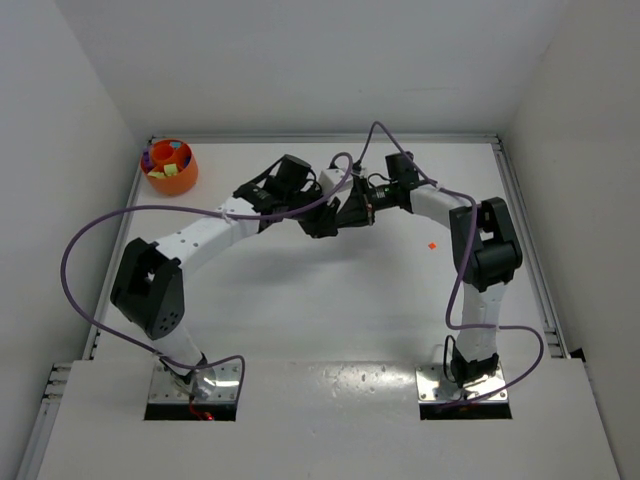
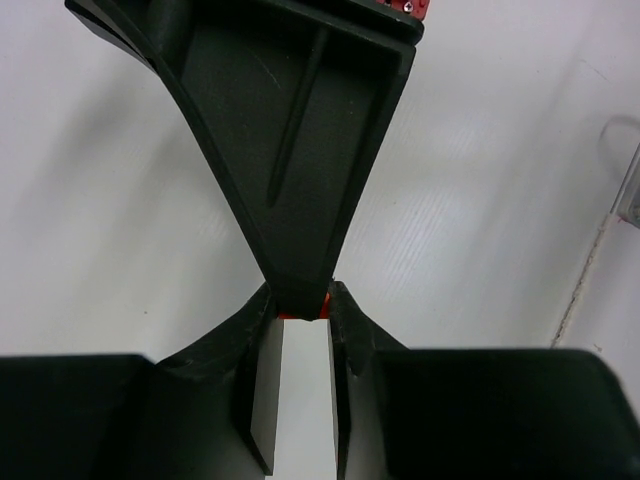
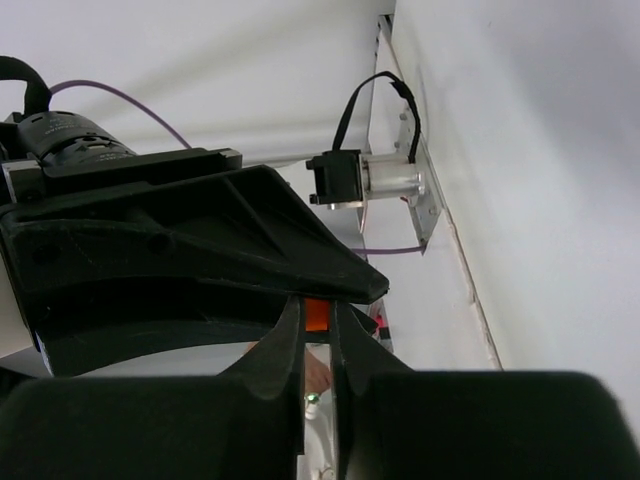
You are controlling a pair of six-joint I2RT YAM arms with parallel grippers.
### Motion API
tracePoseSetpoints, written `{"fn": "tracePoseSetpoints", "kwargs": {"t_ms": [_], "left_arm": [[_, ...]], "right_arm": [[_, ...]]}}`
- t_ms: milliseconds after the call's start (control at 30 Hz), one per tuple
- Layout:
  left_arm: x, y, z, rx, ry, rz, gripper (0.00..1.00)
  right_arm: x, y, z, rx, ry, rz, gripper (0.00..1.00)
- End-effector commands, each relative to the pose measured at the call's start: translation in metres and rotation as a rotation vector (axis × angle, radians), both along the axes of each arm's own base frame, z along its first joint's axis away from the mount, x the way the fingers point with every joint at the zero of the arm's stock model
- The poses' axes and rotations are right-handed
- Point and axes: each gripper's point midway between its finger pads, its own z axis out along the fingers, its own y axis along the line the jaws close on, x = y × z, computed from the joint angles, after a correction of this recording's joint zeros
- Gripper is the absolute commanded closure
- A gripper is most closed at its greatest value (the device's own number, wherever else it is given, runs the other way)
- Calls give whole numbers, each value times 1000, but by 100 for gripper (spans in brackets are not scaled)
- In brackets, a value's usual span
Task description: Sort the legos into containers by color
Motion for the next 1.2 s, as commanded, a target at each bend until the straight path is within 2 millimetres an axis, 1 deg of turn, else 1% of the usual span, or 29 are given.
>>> {"fn": "tracePoseSetpoints", "kwargs": {"t_ms": [0,33,67,100,167,200,233,267,300,333,367,400,433,500,533,600,633,667,700,733,767,800,867,933,1033,1067,1100,1133,1167], "left_arm": [[5,-5,28,-31,-75,-4,96],[4,-4,34,-39,-86,-4,96],[3,-1,39,-37,-95,3,97],[9,7,43,-39,-111,21,97],[13,19,54,-48,-127,49,97],[20,31,51,-36,-113,80,97],[23,41,52,-32,-109,103,98],[26,51,51,-19,-90,126,98],[38,69,56,-23,-89,172,98],[44,80,59,-23,-78,208,98],[48,93,59,-12,-61,240,99],[58,107,65,-11,-70,292,99],[75,133,66,-2,-74,377,100],[94,173,61,66,-66,521,100],[110,200,74,64,-87,630,100],[127,241,64,148,-66,789,100],[141,265,83,148,-94,868,100],[148,277,83,154,-76,906,100],[154,291,62,194,-1,942,100],[172,316,64,178,14,1011,100],[173,329,80,160,-2,1048,100],[182,339,65,156,43,1064,100],[193,369,75,139,19,1136,100],[201,391,68,155,21,1183,100],[208,410,65,159,17,1221,100],[209,421,57,164,31,1238,100],[211,421,56,164,31,1239,100],[212,431,55,171,30,1260,100],[213,439,64,169,4,1270,100]], "right_arm": [[-9,2,-5,29,-6,39,89],[-4,-2,-7,23,-22,18,85],[-4,-3,-12,7,-8,7,74],[0,-6,-14,2,-21,-10,69],[8,-14,-19,-29,-35,-48,65],[13,-20,-17,-52,-16,-71,61],[20,-25,-25,-95,-87,-92,61],[35,-28,-22,-133,-147,-107,61],[39,-30,-27,-189,-180,-107,61],[38,-45,-50,-325,-200,-97,61],[52,-49,-41,-379,-278,-103,61],[58,-58,-51,-476,-306,-115,61],[58,-61,-51,-501,-310,-121,61],[62,-63,-52,-519,-332,-124,61],[62,-63,-49,-517,-350,-123,61],[63,-64,-50,-525,-360,-122,61],[60,-65,-52,-527,-351,-119,61],[60,-65,-53,-527,-351,-119,61],[60,-65,-53,-527,-351,-119,61],[60,-64,-51,-517,-349,-117,61],[60,-64,-51,-517,-349,-117,61],[60,-64,-51,-517,-349,-117,61],[58,-64,-51,-519,-339,-114,61],[58,-64,-52,-518,-348,-110,61],[54,-65,-55,-522,-337,-101,61],[54,-65,-55,-522,-337,-101,61],[54,-65,-55,-522,-337,-101,61],[54,-65,-55,-522,-337,-101,61],[54,-65,-55,-522,-337,-101,61]]}}
